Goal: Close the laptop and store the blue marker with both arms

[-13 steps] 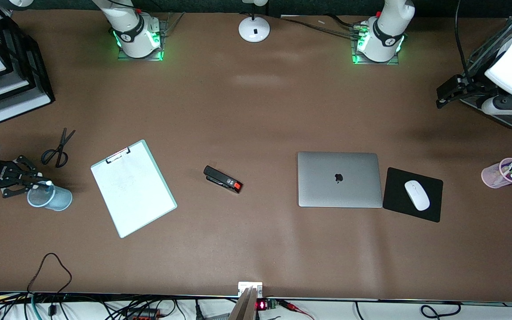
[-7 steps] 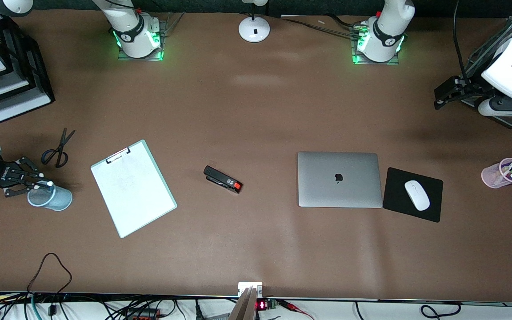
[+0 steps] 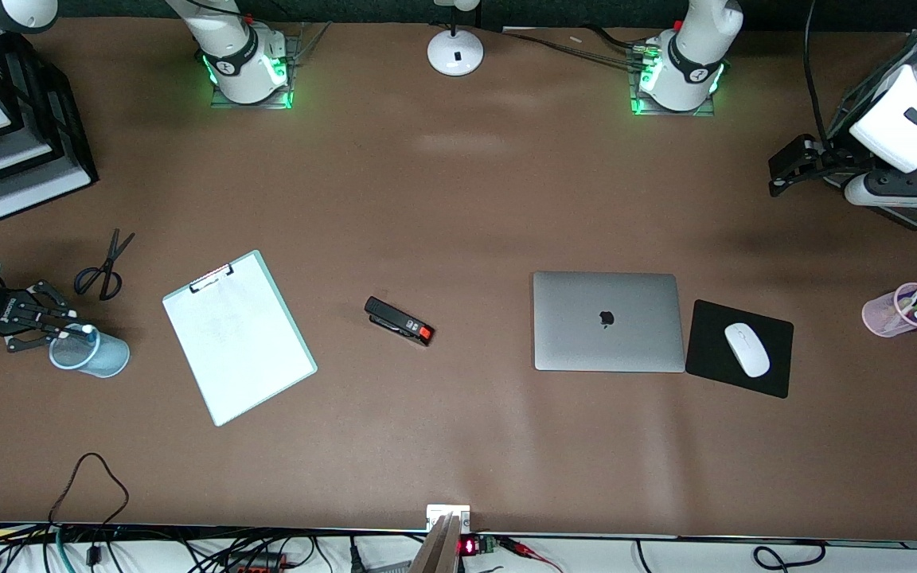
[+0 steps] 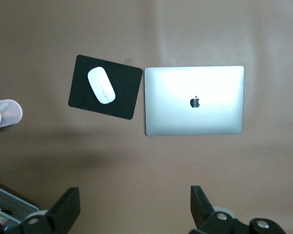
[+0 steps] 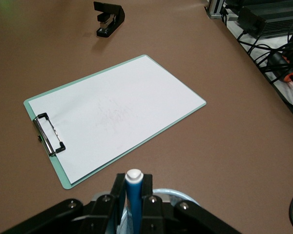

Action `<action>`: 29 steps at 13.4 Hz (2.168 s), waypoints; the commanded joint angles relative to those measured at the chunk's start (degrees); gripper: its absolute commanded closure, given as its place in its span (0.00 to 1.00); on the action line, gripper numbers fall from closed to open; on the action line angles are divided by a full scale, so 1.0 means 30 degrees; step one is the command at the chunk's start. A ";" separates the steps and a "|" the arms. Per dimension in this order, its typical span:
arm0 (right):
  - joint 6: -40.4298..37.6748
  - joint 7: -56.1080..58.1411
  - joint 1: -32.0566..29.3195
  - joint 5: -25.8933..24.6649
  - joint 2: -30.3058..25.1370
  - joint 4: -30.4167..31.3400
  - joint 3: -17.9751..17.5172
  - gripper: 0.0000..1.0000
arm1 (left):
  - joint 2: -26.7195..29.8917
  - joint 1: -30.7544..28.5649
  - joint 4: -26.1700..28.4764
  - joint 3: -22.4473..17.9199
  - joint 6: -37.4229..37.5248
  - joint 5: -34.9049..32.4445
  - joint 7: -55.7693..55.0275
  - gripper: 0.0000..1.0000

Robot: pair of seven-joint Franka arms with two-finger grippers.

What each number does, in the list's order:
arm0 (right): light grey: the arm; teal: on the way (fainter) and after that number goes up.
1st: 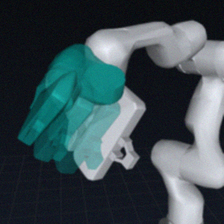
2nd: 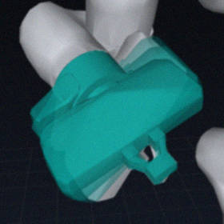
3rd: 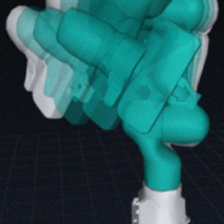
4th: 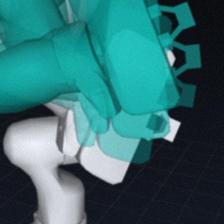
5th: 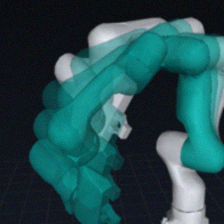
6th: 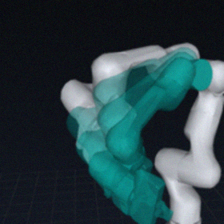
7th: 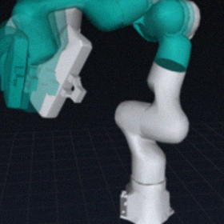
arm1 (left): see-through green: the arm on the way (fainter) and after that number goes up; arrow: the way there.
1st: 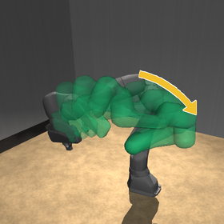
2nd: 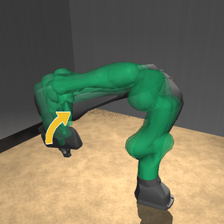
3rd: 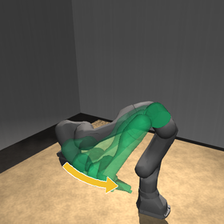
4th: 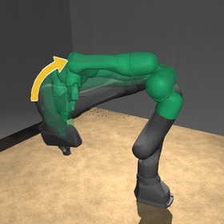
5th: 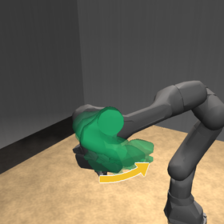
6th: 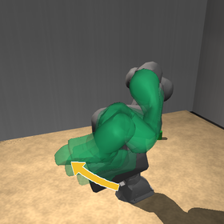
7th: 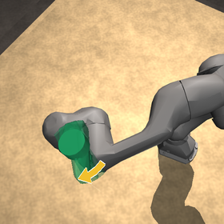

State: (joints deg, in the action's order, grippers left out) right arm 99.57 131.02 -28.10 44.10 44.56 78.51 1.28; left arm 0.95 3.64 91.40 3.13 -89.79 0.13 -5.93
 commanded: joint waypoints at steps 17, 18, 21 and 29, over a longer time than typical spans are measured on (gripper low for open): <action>-0.2370 -1.6768 0.3737 -0.6841 -0.6264 -0.1004 -0.0308 0.00 | -0.0230 -0.0188 -0.0466 -0.0048 0.0104 0.0073 0.0365 0.00; -0.2602 -1.8142 0.4264 -0.7399 -0.6762 -0.1034 -0.0337 0.00 | -0.0259 -0.0188 -0.0437 -0.0048 0.0104 0.0073 0.0365 0.00; -0.3482 -2.2946 0.6226 -0.9041 -0.7614 -0.1035 -0.0308 0.00 | -0.0375 -0.0130 -0.0465 -0.0019 0.0104 0.0073 0.0365 0.00; -0.6143 -3.9197 0.9396 -1.2497 -0.8640 -0.1064 -0.0308 0.00 | -0.0522 -0.0071 -0.0466 -0.0019 0.0104 0.0073 0.0365 0.00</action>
State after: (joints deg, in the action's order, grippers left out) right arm 84.50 22.77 -0.16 8.88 19.76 75.21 -0.05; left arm 0.25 3.39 91.36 3.02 -89.83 0.13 -5.93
